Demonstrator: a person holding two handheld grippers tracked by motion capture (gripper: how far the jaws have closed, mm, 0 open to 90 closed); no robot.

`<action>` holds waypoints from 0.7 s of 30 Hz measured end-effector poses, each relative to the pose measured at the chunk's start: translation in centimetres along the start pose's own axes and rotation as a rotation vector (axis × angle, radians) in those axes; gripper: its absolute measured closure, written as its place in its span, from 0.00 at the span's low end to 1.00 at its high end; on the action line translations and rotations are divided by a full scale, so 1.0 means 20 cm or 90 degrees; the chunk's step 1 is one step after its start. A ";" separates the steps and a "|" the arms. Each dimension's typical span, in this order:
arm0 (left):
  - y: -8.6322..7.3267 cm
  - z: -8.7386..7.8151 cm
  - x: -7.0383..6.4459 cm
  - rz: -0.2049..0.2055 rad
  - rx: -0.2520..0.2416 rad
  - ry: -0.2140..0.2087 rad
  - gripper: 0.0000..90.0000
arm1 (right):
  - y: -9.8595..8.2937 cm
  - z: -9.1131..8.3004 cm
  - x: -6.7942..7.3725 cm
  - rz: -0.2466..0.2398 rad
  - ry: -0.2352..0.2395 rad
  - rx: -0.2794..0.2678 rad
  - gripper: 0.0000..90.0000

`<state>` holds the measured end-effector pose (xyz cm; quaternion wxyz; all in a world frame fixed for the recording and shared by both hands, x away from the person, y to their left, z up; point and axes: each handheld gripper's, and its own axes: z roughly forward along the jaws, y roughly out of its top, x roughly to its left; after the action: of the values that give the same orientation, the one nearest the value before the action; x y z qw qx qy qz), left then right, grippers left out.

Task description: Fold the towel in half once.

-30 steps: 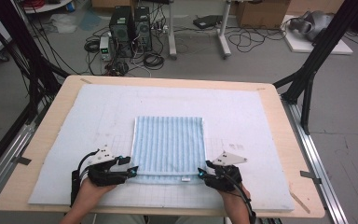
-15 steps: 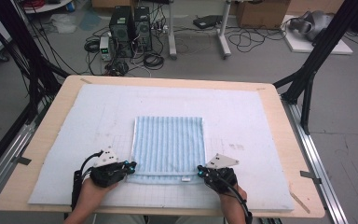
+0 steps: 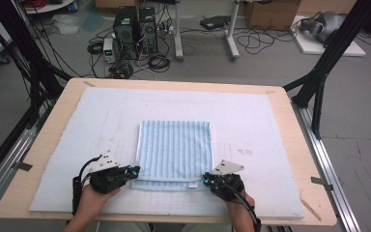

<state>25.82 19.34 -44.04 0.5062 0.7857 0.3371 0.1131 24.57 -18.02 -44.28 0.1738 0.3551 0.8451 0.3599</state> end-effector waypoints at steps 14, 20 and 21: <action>0.01 -0.07 0.00 -0.026 -0.023 -0.028 0.99 | 0.04 -0.09 0.03 -0.008 0.014 -0.032 0.94; 0.00 -0.10 -0.02 -0.026 -0.012 -0.039 0.99 | 0.04 -0.15 0.08 -0.027 0.013 -0.035 0.94; -0.01 -0.10 -0.02 -0.025 -0.007 -0.040 0.99 | 0.03 -0.15 0.09 -0.030 0.013 -0.033 0.94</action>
<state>24.30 20.62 -43.20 0.5233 0.7791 0.3358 0.0803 21.89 -17.89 -41.81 0.1830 0.3267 0.8455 0.3807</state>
